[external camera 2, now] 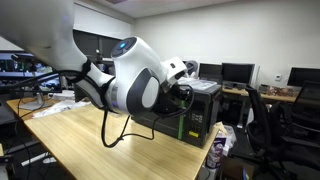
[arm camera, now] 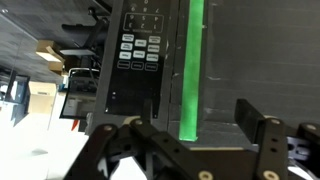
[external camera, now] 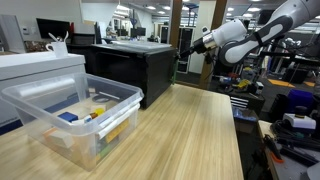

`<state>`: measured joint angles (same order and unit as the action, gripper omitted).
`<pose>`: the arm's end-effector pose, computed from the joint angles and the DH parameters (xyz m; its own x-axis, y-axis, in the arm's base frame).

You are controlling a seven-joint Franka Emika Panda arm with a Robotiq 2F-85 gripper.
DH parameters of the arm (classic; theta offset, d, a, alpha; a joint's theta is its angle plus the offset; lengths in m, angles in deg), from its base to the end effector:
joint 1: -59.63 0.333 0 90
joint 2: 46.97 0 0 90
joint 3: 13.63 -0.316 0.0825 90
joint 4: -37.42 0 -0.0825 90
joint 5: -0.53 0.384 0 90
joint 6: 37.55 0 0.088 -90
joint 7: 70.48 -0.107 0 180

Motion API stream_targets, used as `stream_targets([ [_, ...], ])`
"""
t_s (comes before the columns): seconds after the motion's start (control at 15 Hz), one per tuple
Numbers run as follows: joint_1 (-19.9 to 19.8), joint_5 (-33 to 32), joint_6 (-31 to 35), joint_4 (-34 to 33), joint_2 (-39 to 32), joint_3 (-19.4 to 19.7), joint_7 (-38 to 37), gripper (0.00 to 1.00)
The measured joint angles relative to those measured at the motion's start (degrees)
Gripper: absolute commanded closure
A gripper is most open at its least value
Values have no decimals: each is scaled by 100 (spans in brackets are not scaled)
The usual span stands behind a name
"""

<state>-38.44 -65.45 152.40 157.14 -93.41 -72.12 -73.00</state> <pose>0.4799 -0.3523 0.3124 0.5353 0.0791 0.8410 0.0109 -0.9962 0.0868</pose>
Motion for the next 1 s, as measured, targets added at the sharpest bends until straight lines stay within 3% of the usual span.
stream_targets([
  [0.47, -41, 542, -1041, 244, 712, -486, -932, 0],
  [1.0, -24, 556, -1065, 281, 775, -404, -974, 0],
])
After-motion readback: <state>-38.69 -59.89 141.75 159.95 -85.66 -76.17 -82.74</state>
